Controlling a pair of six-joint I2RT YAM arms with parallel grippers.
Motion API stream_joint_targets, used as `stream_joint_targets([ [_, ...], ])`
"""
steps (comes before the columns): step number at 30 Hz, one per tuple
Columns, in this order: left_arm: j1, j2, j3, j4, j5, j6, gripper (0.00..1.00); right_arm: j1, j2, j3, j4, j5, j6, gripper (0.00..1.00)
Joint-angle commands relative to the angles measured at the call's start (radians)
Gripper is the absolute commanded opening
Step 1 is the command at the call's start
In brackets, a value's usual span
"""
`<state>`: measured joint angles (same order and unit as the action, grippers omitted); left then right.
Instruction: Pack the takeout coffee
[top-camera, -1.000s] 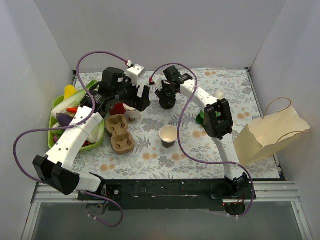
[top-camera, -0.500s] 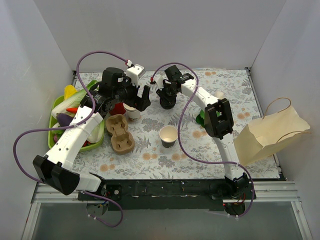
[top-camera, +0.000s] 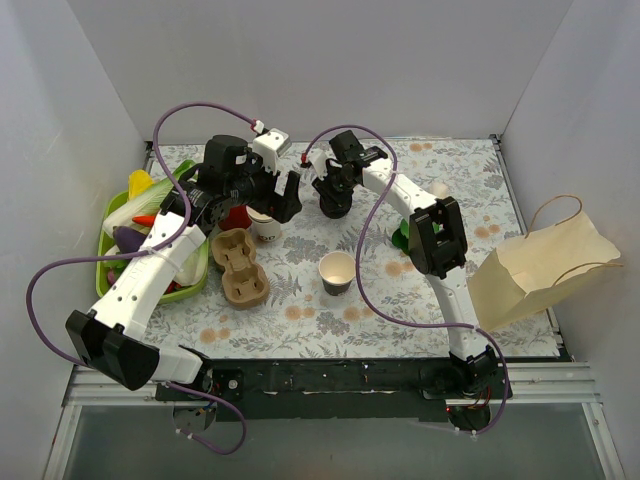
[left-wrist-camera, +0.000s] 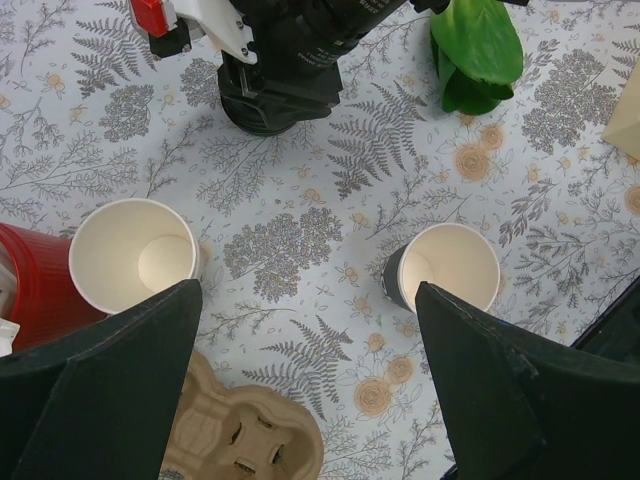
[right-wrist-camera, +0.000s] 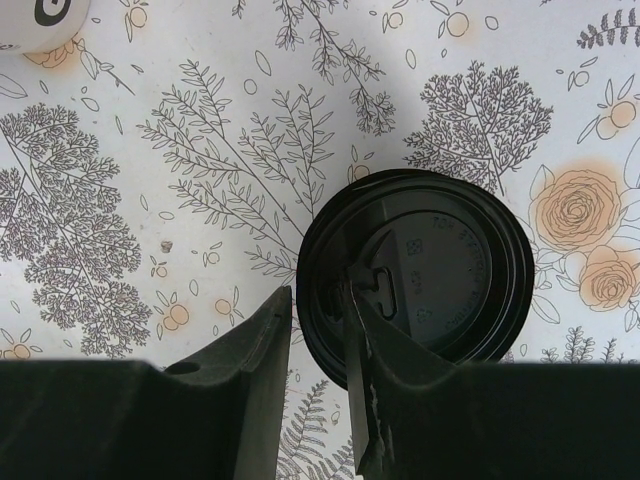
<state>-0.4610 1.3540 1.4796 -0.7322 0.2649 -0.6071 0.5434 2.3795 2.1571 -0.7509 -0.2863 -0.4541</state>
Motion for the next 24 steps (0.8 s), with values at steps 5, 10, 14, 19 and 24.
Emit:
stream_joint_targets([
  [5, 0.004, -0.004, -0.008, 0.014, 0.016, 0.001, 0.89, -0.003, -0.062, 0.020, 0.022, 0.004, 0.017, 0.34],
  [10, 0.004, 0.000, -0.007, 0.013, 0.017, 0.000, 0.89, -0.005, -0.068, 0.020, 0.024, 0.007, 0.025, 0.36],
  [14, 0.002, 0.004, -0.007, 0.014, 0.022, 0.000, 0.89, -0.005, -0.072, 0.018, 0.025, 0.007, 0.028, 0.37],
  [19, 0.002, 0.005, -0.005, 0.014, 0.023, -0.002, 0.89, -0.005, -0.071, 0.020, 0.025, 0.010, 0.032, 0.36],
  [24, 0.004, 0.008, -0.005, 0.016, 0.025, -0.002, 0.89, -0.007, -0.078, 0.023, 0.028, 0.007, 0.040, 0.36],
])
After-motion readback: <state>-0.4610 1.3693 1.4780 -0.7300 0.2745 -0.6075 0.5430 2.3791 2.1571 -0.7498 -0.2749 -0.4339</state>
